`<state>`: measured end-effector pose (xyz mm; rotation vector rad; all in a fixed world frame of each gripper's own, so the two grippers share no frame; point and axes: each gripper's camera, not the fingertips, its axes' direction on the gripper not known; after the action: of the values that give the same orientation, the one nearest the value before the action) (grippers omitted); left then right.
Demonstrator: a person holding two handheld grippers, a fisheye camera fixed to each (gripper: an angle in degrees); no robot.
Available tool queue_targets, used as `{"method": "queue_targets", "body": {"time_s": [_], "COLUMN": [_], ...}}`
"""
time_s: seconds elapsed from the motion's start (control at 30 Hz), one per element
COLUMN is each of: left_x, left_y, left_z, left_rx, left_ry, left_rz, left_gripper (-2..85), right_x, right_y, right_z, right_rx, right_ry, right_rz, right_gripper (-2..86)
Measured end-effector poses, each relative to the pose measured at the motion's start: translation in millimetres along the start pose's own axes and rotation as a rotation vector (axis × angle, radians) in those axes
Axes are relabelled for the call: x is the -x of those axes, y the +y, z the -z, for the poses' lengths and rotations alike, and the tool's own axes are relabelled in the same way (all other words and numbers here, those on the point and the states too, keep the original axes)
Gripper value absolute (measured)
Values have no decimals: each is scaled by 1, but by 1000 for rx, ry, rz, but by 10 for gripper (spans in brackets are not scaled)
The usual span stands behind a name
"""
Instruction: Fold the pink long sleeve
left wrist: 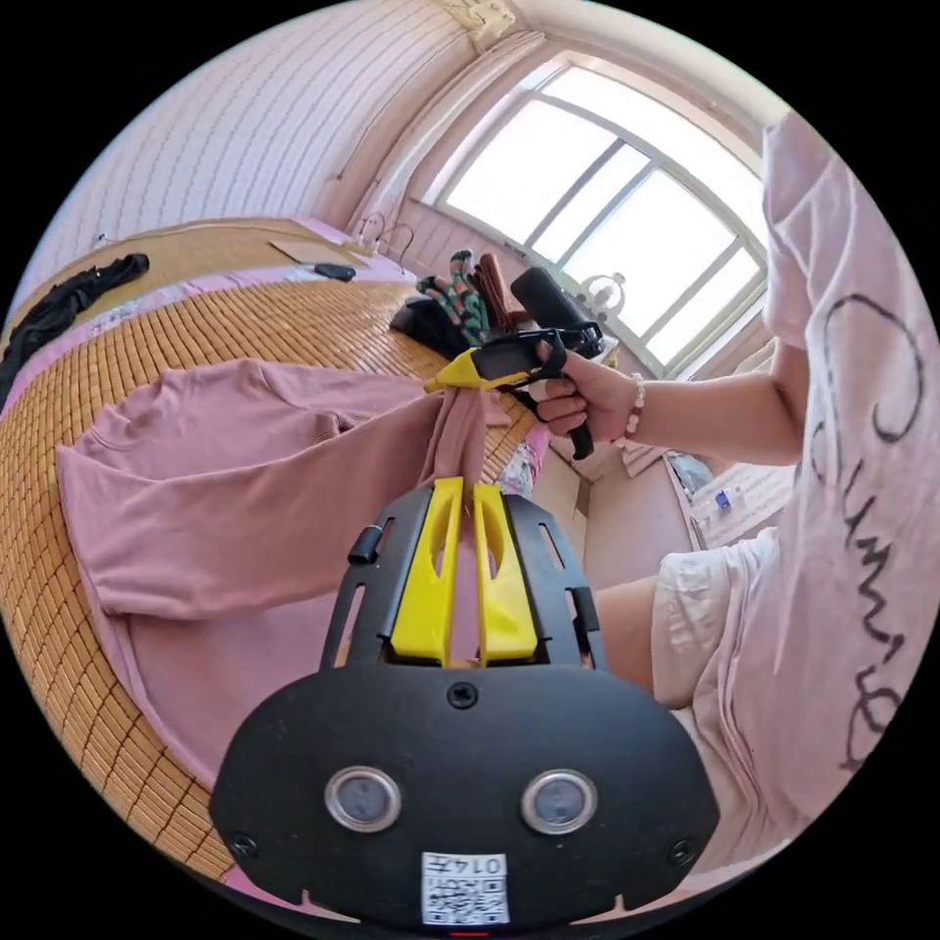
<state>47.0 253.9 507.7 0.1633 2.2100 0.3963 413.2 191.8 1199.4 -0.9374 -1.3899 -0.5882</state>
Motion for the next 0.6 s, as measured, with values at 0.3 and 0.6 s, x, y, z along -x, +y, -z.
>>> {"method": "queue_targets", "body": {"time_s": [0.3,0.6], "left_x": [41,89], "left_y": [2,-43], "left_z": [-126,-206], "left_rx": [245,437], "left_ry": [87,-101], "left_rz": [109,58], "left_gripper": [9,45], "right_x": [-115,-135], "right_y": [121,142], "right_z": [-9,-28], "right_rx": [162,15], "right_ry": [379,412], "right_rz": [-412,-438], "right_gripper": [29,22]}}
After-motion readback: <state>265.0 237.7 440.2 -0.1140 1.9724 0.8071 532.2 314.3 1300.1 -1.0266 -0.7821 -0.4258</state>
